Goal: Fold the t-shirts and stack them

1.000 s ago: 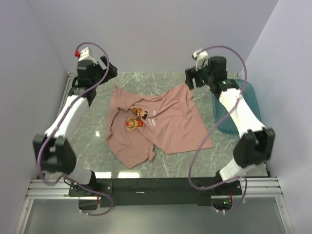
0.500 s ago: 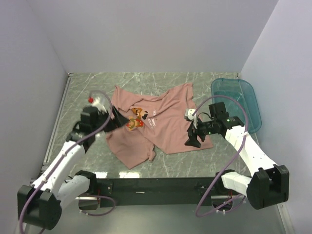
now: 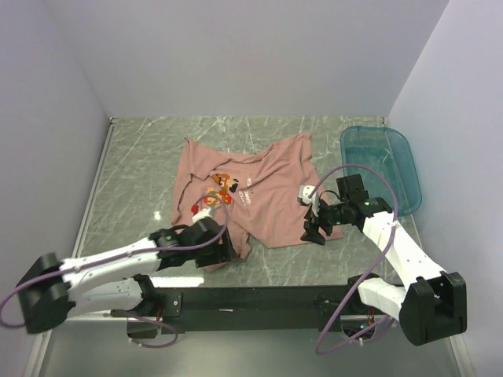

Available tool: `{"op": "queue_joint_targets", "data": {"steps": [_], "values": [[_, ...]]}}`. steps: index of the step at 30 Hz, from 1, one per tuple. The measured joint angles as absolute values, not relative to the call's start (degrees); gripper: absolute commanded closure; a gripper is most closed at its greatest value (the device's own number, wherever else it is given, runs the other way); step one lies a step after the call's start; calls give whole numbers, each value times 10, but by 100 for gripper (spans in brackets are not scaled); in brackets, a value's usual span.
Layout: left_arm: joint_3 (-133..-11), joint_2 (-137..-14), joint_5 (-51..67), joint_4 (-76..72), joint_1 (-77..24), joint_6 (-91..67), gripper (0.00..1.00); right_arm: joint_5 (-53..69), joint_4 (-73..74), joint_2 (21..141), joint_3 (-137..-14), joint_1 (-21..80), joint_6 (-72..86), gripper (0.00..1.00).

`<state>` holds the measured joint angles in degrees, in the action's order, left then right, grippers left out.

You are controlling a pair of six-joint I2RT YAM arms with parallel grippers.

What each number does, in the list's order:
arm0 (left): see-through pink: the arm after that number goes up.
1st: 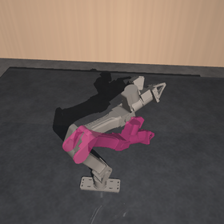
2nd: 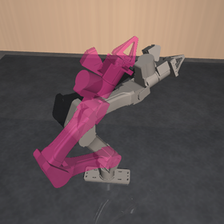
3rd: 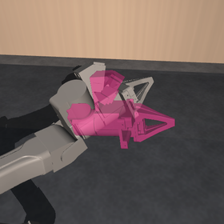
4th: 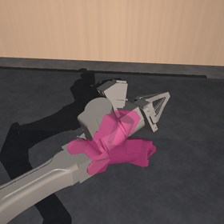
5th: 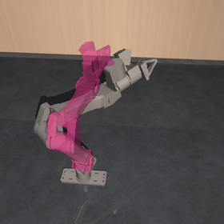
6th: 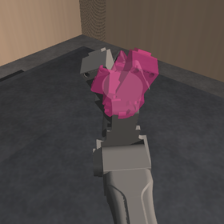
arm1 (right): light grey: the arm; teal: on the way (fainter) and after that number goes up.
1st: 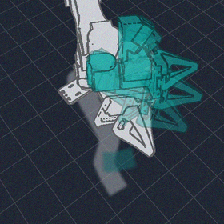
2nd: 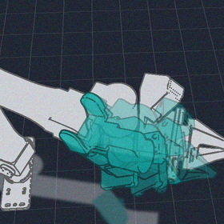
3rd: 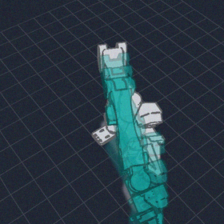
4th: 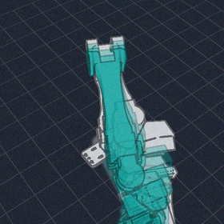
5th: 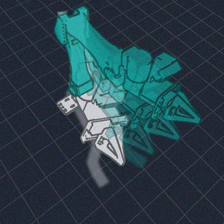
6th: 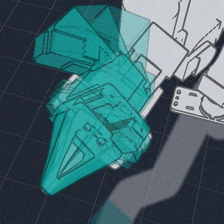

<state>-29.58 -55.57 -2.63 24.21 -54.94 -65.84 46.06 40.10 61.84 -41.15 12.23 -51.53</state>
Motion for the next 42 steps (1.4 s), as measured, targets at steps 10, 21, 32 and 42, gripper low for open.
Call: {"op": "queue_joint_targets", "data": {"steps": [10,21,32,42], "values": [[-411,-747,-170,359,-656,-657,34,454,397,618,-411,122,-515,22],[-462,-860,-231,406,-665,-640,84,452,398,618,-411,122,-515,22],[-510,-779,-246,555,-705,-687,100,440,398,618,-411,122,-516,22],[-508,-540,-226,726,-706,-763,96,406,399,599,-411,122,-533,22]]}}
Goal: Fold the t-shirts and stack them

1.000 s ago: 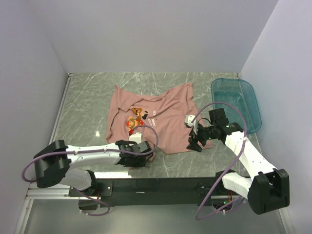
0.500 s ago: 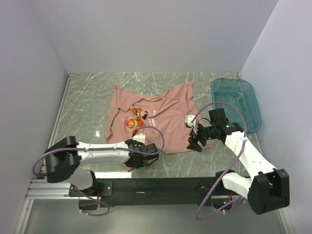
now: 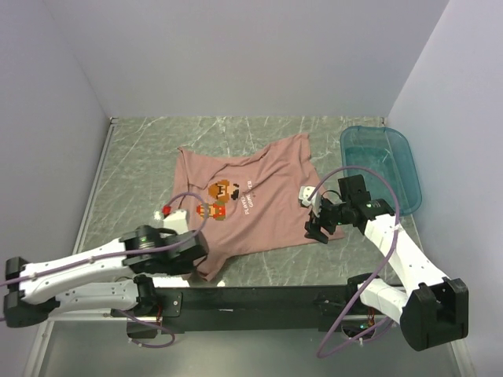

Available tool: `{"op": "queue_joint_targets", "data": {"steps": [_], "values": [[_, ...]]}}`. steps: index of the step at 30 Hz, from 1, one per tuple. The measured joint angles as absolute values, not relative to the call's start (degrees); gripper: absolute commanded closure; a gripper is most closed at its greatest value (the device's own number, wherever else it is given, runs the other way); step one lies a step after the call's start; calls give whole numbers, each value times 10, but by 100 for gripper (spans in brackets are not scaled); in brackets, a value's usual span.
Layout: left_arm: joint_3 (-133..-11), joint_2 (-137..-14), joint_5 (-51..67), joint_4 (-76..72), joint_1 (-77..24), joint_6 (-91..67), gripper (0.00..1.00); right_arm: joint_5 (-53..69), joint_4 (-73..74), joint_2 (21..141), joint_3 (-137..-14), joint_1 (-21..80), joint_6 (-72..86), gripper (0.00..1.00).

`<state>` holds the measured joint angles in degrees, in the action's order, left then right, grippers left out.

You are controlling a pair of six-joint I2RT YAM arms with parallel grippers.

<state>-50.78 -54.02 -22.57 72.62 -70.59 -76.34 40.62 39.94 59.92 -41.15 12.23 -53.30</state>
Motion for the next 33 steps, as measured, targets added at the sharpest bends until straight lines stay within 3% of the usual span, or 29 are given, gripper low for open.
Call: {"op": "queue_joint_targets", "data": {"steps": [2,4,5,6,11,17,19,21,27,33], "values": [[-502,-502,-223,740,-706,-775,91,397,400,599,-411,122,-539,22],[-500,-471,-223,751,-706,-785,80,389,400,599,-411,124,-544,22],[-500,-455,-224,754,-706,-792,64,383,400,599,-411,126,-547,22],[-501,-443,-226,757,-706,-797,54,378,399,599,-411,128,-550,22],[-535,-378,-246,754,-706,-806,24,349,394,599,-401,153,-555,22],[-573,-323,-307,646,-706,-726,8,340,392,606,-402,170,-551,23],[-587,-355,-334,615,-702,-689,8,341,392,606,-402,170,-546,23],[-604,-416,-331,566,-670,-632,17,342,392,606,-404,170,-539,23],[-583,-597,-150,357,-355,-442,23,350,392,598,-405,164,-522,23],[-569,-691,7,242,-149,-356,26,369,392,585,-405,145,-512,23]]}}
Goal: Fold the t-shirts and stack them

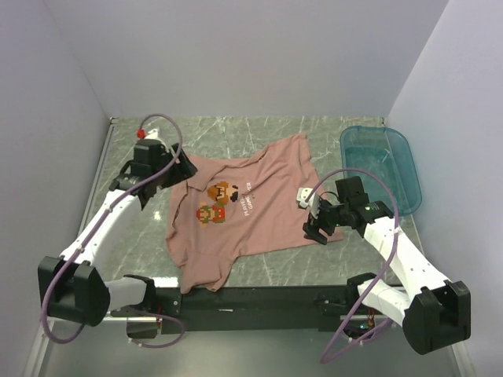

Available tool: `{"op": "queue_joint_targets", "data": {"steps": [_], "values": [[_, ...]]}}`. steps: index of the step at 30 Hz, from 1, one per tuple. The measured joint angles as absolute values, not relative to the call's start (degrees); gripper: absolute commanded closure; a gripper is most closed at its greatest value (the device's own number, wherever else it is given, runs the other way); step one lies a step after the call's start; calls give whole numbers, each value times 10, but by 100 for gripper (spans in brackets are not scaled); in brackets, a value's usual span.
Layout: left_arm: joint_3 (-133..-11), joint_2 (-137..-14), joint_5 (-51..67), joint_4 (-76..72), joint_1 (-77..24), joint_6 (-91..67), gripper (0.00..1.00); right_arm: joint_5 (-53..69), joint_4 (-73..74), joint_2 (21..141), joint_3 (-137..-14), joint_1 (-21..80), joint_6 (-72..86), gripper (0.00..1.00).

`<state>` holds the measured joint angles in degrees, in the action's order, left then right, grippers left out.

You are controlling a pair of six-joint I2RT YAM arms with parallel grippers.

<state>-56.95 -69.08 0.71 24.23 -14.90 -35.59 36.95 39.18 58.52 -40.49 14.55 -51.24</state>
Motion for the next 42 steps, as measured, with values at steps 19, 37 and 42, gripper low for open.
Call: {"op": "queue_joint_targets", "data": {"steps": [19,37,42], "values": [[-527,-745,129,165,-43,-266,32,380,391,594,-405,142,-504,23],[-548,-818,128,183,-51,-240,36,385,391,600,-405,142,-504,23],[-601,-871,86,210,-96,-226,36,386,391,602,-405,142,-504,23]]}}
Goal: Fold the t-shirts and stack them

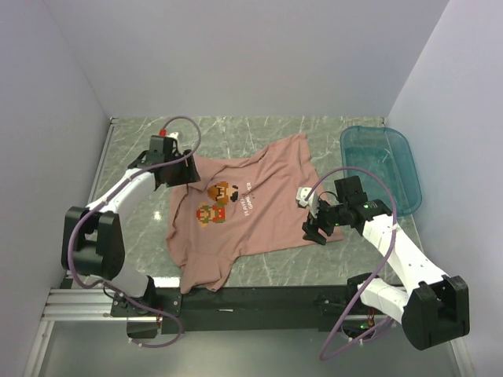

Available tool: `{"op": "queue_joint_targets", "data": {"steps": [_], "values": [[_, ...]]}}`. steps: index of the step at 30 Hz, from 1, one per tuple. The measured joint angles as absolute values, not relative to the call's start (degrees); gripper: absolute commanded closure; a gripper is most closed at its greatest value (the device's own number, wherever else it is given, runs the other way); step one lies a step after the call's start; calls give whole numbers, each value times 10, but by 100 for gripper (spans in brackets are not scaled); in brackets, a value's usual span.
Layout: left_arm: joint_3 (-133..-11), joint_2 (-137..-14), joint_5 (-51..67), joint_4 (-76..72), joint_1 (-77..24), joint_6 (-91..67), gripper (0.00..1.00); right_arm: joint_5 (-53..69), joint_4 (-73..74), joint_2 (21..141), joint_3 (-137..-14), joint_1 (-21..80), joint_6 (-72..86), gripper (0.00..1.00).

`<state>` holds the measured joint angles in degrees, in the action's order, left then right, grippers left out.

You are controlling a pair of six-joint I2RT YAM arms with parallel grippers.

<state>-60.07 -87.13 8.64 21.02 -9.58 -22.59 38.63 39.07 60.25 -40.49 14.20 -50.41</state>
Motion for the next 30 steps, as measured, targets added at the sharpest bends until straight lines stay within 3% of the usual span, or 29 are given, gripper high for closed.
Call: {"op": "queue_joint_targets", "data": {"steps": [9,30], "values": [[-705,-964,-2,251,-140,-218,49,388,391,602,-405,142,-504,23],[-779,-1087,-78,283,-141,-264,53,388,391,603,-405,142,-504,23]]}}
